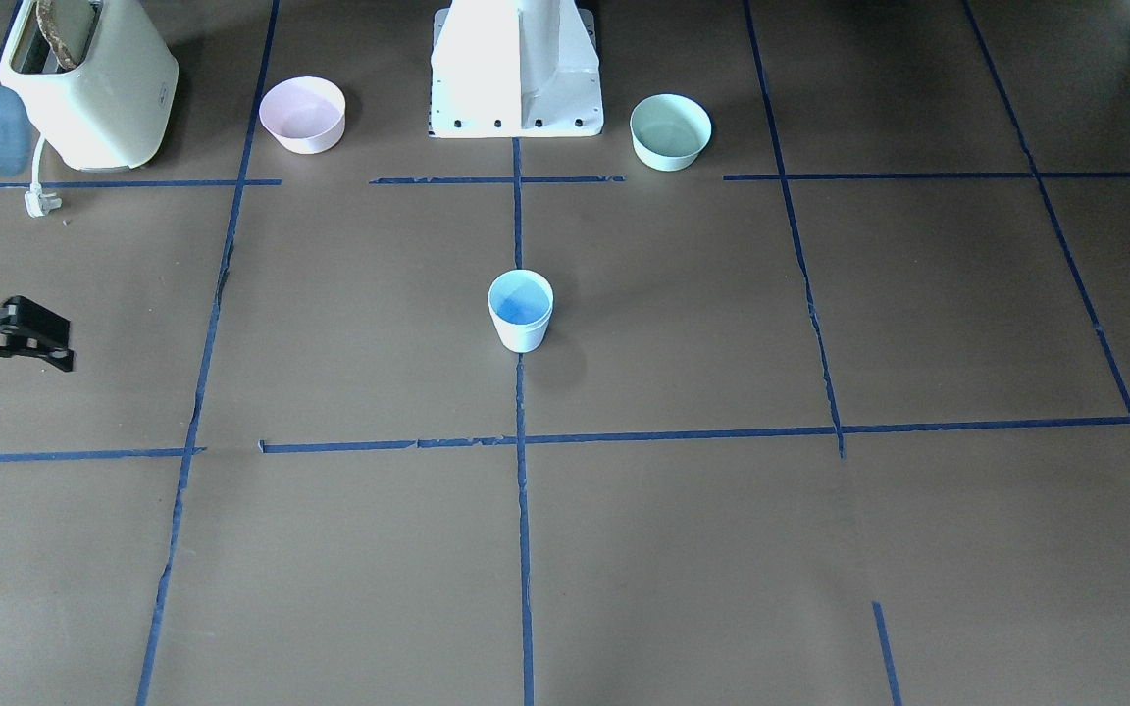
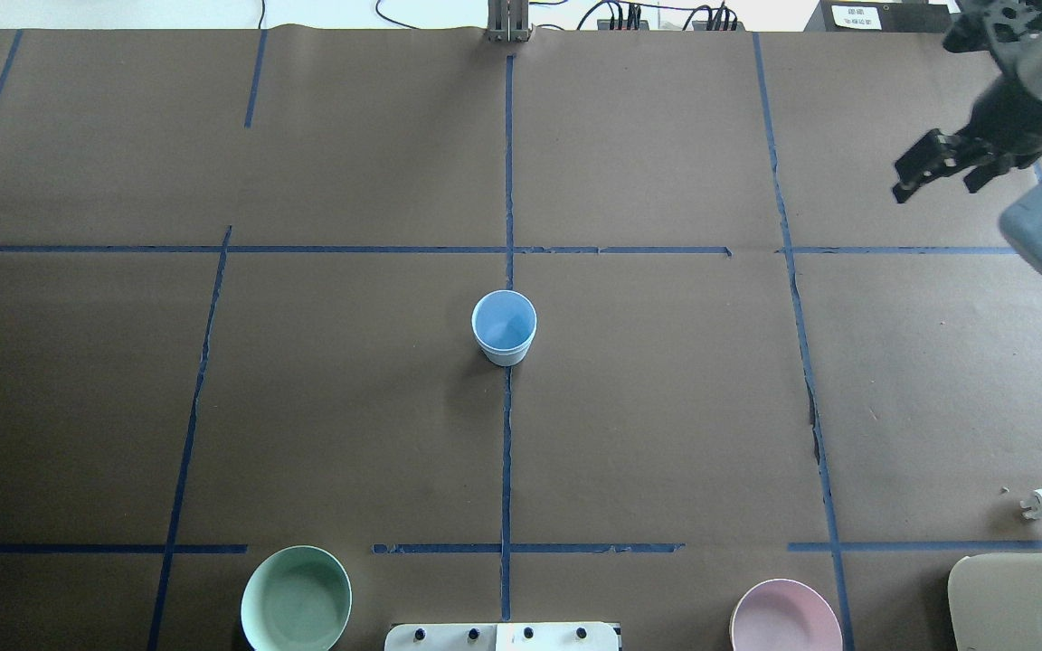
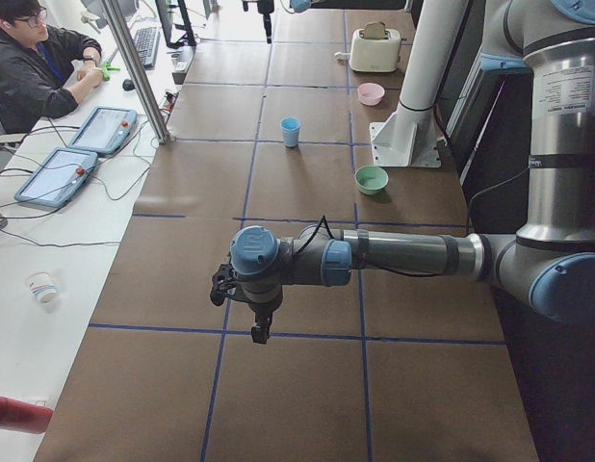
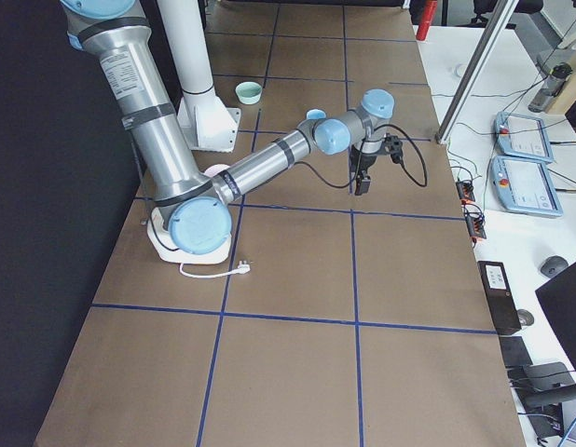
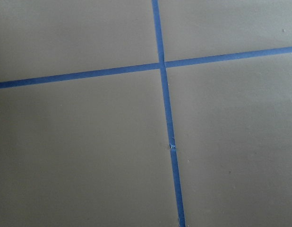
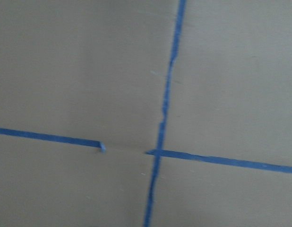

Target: Stack blue cups with both arms

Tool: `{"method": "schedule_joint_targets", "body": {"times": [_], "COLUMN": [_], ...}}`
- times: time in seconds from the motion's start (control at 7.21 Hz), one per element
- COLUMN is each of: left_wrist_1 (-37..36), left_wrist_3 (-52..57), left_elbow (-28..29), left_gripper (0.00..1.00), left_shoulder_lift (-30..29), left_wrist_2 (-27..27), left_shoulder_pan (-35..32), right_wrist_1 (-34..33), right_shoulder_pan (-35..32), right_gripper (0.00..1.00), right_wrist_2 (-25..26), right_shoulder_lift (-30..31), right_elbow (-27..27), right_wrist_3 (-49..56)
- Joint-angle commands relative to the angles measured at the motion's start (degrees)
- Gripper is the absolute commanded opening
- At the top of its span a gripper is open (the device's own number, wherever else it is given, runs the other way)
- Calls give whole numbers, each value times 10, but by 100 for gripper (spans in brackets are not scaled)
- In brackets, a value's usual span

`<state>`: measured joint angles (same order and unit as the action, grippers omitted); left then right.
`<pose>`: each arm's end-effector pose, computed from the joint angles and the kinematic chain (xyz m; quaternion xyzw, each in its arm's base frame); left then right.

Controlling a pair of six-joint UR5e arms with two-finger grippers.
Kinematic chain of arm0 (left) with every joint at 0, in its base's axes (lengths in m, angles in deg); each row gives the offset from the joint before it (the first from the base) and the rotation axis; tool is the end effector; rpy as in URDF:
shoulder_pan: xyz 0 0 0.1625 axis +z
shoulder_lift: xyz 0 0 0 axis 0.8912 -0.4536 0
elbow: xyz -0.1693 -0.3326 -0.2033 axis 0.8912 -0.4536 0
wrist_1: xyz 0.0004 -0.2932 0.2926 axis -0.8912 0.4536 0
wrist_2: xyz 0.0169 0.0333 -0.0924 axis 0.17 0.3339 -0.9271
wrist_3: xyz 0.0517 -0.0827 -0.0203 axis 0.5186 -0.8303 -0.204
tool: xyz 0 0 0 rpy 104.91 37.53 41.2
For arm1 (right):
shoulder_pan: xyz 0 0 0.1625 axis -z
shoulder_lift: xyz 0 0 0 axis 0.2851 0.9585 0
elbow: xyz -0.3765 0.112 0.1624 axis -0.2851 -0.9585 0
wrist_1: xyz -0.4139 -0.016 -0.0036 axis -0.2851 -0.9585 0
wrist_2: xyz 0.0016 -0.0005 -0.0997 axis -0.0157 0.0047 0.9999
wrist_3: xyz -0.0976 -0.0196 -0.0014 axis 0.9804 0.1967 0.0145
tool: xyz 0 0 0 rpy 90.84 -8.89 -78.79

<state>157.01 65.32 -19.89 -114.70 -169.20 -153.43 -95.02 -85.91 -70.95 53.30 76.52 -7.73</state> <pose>-0.0646 -0.4617 0.6367 0.0259 0.3916 0.0604 0.9178 -0.1439 -0.5672 0.4526 0.0324 -0.3921 -0.0967 0.9142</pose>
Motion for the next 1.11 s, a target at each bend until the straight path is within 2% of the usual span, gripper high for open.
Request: {"method": "schedule_joint_targets", "body": {"times": [0.0,0.14,0.42,0.97], "left_wrist_1": [-12,-12,-8,0], "left_wrist_3": [-1,0,1,2], "left_elbow": [-1,-5,4,5], "left_gripper": [100,100,100,100], "left_shoulder_lift": [-4,3,9,11], "left_wrist_2": [0,-1,-2,1], "left_shoulder_pan": [1,1,1,1], "right_wrist_1": [0,1,0,0], "right_shoulder_pan": [-94,-109,-135,-134], "right_gripper": [100,100,100,100], "right_wrist_2": [-12,-7,-8,-12], "right_shoulder_lift": [130,183,233,235], "right_elbow": [25,40,47,45], "right_wrist_3": [154,157,150,149]}}
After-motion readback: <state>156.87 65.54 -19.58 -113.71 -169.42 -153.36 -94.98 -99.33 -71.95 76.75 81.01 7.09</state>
